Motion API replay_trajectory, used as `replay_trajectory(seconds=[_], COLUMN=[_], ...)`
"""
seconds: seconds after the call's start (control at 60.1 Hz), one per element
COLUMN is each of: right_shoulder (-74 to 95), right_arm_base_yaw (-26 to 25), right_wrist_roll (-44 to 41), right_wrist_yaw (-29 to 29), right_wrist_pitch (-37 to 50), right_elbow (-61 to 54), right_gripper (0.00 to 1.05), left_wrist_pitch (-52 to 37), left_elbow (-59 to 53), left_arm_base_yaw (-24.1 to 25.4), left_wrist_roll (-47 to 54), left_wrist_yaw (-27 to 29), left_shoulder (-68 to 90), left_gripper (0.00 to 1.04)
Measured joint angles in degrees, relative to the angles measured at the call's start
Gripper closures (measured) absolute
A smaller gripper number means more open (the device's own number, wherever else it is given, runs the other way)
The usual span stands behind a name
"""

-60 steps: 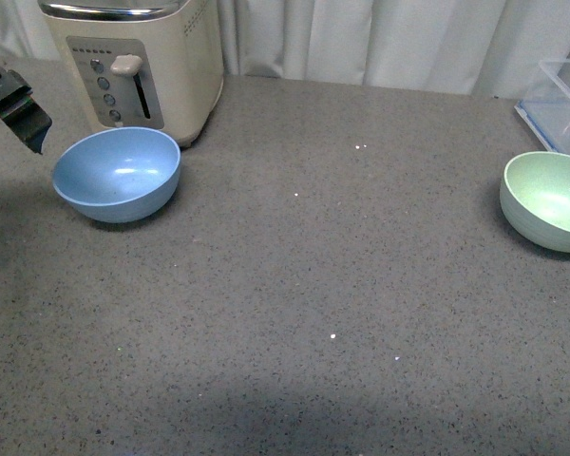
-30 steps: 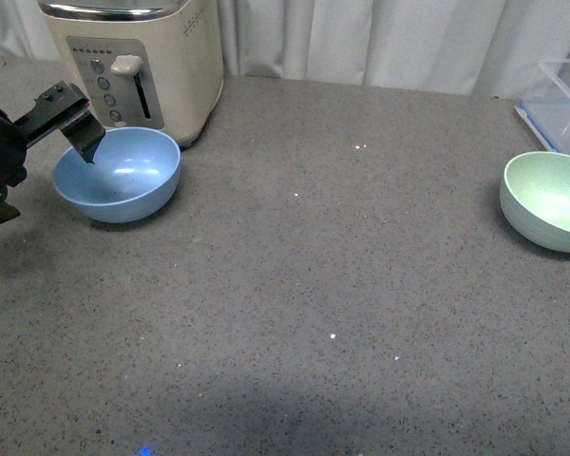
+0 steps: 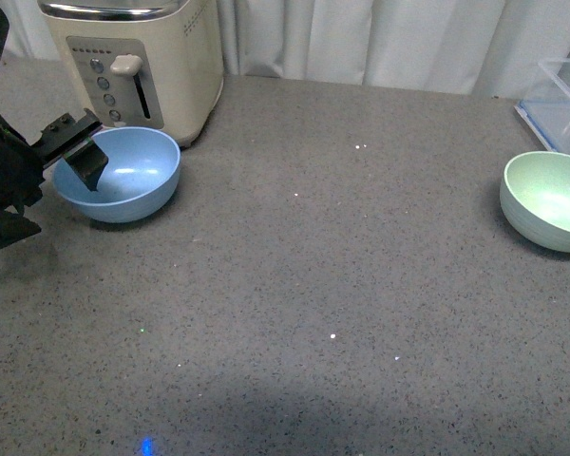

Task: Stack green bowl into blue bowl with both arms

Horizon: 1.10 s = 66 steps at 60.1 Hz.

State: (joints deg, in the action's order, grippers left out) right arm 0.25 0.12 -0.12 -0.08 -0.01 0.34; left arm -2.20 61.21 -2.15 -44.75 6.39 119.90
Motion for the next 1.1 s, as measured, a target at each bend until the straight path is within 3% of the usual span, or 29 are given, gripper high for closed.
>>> replay_trajectory(seconds=[0.233, 0.283, 0.399, 0.732, 1.098], right_shoulder=[0.0, 0.0, 0.0, 0.0, 0.0], right_arm_base_yaw=[0.0, 0.0, 0.0, 0.0, 0.0], right_wrist_roll=[0.0, 0.0, 0.0, 0.0, 0.0], right_wrist_yaw=[0.0, 0.0, 0.0, 0.0, 0.0], right_wrist_pitch=[0.0, 0.0, 0.0, 0.0, 0.0], right_elbow=[0.0, 0.0, 0.0, 0.0, 0.0], right_gripper=[0.09, 0.09, 0.09, 0.09, 0.09], left_wrist_pitch=[-0.26, -0.39, -1.29, 0.92, 3.56], left_elbow=[0.11, 0.11, 0.09, 0.09, -1.16], left_arm_base_yaw=[-0.31, -0.52, -0.96, -6.91, -22.53], left_wrist_roll=[0.11, 0.15, 0.85, 4.9, 7.67], left_wrist_yaw=[-1.46, -1.92, -2.67, -5.88, -4.22], left_shoulder=[0.0, -0.02, -0.04, -3.69, -4.09], left_gripper=[0.74, 0.86, 1.01, 1.01, 1.01])
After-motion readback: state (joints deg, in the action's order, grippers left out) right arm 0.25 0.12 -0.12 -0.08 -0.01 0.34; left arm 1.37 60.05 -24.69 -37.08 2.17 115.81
